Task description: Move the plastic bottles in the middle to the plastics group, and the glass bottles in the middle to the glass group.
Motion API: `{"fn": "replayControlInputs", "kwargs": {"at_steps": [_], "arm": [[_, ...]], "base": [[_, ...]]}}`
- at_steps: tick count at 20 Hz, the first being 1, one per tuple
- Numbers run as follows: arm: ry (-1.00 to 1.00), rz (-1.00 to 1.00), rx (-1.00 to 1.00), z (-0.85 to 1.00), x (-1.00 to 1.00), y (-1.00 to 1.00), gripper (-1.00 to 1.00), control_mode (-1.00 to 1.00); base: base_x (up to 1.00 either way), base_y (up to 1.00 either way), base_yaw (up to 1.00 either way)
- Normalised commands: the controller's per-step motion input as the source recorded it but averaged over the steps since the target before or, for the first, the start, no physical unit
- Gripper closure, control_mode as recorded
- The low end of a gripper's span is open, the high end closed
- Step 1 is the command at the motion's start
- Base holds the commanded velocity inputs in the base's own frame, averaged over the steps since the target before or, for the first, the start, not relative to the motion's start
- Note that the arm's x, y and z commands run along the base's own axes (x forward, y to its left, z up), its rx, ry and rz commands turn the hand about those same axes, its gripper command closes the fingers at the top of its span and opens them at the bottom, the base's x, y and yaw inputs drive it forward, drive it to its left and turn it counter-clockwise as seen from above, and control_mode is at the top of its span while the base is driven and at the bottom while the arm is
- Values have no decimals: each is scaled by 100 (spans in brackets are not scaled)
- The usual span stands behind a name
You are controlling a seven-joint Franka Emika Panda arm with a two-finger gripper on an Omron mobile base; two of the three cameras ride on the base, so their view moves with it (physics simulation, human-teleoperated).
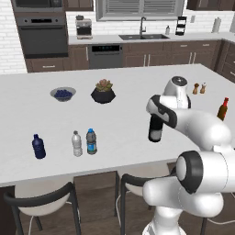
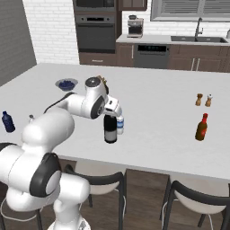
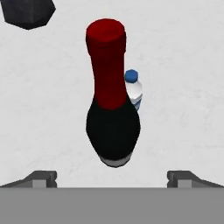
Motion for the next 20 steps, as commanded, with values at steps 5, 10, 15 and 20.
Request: {"fn": "replayControlInputs", "kwargs": {"at_steps": [5, 10, 15, 20], "arm": [[0, 4, 0, -16, 10, -1, -100, -100], [0, 1, 0, -3, 0, -14, -100, -100], [0, 1, 0, -12, 6, -3, -100, -100], [0, 2, 0, -11, 12, 0, -100, -100]], "base": [[0, 0, 0], [0, 0, 0], [0, 0, 0], [0, 0, 0]]}}
